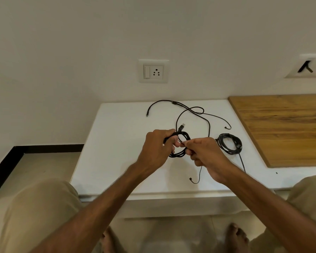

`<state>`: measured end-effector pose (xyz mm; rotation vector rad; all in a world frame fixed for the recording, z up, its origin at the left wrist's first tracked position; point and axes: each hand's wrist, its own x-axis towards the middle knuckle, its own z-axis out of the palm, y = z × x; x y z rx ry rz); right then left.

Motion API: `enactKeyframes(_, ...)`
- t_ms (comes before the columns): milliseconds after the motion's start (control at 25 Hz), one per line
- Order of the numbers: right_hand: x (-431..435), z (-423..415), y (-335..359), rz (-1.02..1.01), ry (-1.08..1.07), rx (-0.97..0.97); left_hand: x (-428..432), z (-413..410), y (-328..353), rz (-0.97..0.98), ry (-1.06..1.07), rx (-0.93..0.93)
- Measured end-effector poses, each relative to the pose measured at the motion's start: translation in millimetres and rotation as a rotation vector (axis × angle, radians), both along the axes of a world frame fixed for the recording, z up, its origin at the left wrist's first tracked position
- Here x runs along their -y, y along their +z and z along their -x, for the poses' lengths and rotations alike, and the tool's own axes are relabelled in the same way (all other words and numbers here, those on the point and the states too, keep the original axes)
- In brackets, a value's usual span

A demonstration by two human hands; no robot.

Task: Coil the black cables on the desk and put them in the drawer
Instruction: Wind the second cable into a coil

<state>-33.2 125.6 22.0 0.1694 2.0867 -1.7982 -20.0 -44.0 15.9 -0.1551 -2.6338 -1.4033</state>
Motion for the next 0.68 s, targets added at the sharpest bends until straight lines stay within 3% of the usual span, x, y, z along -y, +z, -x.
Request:
enactKeyframes(120, -0.7, 0.0, 1.9, 0.145, 0.037, 0.101, -0.3, 1.6, -2.3, 0.024, 0.021, 0.009)
enactKeyframes(360, 2.9, -7.7, 0.5, 0.049, 0.022, -0.033, 0.0, -0.3, -3.7, -0.004, -0.004, 0.012)
enactKeyframes(680, 2.9, -9.1, -4.0, 0.068, -0.007, -0.062, -1.8, 1.4, -6.3, -0.138, 0.042, 0.114)
